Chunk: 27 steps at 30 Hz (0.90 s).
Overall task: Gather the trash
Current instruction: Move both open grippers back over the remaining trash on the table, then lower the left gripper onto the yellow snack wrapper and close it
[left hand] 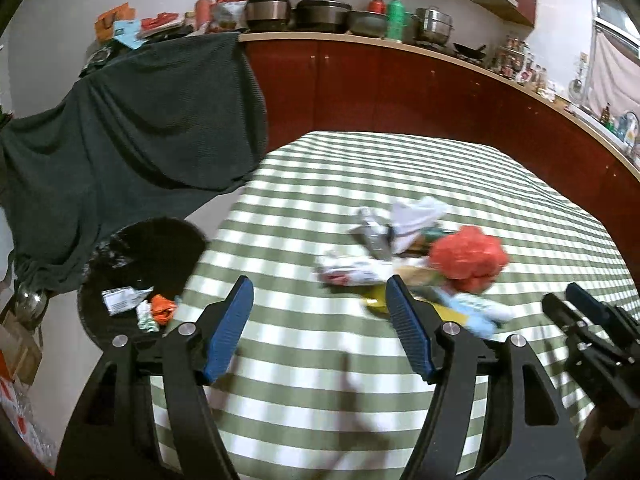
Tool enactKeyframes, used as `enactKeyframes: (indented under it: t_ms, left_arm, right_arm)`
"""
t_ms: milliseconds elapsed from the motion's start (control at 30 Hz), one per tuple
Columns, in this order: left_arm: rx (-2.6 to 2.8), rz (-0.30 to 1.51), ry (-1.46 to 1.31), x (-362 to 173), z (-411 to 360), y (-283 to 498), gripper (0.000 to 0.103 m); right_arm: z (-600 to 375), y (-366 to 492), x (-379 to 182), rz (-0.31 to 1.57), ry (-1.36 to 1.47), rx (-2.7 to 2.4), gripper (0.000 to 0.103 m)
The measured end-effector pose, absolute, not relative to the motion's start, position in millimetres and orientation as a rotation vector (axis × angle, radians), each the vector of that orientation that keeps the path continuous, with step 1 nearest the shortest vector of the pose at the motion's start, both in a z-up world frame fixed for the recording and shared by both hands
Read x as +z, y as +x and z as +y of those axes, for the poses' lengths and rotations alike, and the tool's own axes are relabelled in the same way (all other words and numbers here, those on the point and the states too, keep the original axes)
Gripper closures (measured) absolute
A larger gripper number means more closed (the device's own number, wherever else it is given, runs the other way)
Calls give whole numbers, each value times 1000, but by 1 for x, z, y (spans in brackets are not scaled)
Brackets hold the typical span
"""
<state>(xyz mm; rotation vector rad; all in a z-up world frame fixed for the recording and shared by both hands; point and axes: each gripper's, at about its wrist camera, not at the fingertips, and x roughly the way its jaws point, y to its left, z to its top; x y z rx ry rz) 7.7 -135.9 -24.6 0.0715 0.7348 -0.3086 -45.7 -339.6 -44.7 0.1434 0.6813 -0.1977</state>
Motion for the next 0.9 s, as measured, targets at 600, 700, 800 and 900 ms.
enactKeyframes:
  t_ms: [600, 700, 800, 900]
  left_arm:
    - [-321, 776, 186, -49, -203, -12, 28]
    - [-316, 789, 198, -54, -201, -12, 41]
    - [-323, 804, 205, -59, -196, -13, 52]
    - [-334, 823, 204, -63, -192, -14, 64]
  right_arm:
    - [-371, -59, -51, 664, 208, -162, 58]
    - [-370, -59, -51, 660, 211, -154, 58]
    - [-369, -59, -50, 658, 211, -149, 58]
    - [-365, -58, -50, 660, 208, -141, 58]
